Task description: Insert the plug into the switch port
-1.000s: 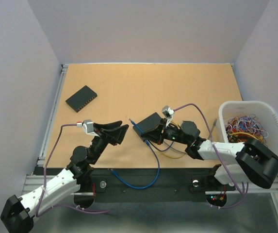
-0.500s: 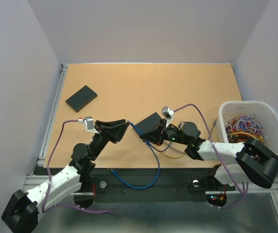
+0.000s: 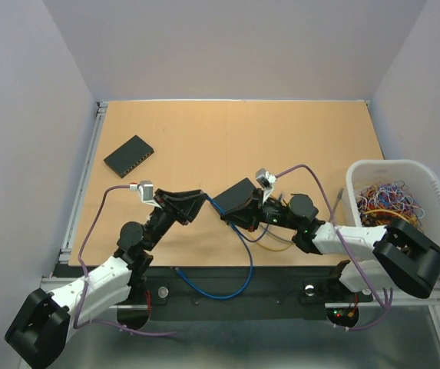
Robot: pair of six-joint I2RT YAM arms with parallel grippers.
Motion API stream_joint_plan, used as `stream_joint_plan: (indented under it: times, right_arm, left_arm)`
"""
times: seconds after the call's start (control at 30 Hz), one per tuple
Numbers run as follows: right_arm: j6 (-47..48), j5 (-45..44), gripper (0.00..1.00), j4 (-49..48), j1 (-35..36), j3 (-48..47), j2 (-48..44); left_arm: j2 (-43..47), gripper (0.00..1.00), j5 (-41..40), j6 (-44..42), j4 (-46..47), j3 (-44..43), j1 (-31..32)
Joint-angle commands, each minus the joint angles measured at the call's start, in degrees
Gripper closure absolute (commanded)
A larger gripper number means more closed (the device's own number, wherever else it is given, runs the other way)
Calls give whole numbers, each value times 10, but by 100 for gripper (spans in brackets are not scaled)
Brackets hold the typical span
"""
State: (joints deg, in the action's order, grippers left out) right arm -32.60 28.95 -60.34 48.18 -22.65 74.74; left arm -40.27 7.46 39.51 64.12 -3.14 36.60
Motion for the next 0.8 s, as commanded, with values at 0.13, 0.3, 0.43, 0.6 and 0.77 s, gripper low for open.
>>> stream_joint_plan:
  times: [0.13, 0.3, 0.43, 0.6, 0.77]
  right_arm:
    - [-2, 8, 100, -52, 10, 3, 11]
    - [-4, 10, 100, -62, 11, 3, 28]
    - [-6, 8, 100, -68, 11, 3, 33]
    - [-10, 6, 100, -74, 11, 2, 37]
    - [-13, 5, 100, -81, 11, -3, 45]
  left_arm:
    - [0, 57, 20, 7, 61, 23, -9]
    - [21, 58, 19, 2, 37, 20, -11]
    - [28, 61, 23, 0, 29, 16, -14]
    - [27, 67, 32, 0, 32, 20, -14]
    - [25, 66, 45, -1, 36, 23, -14]
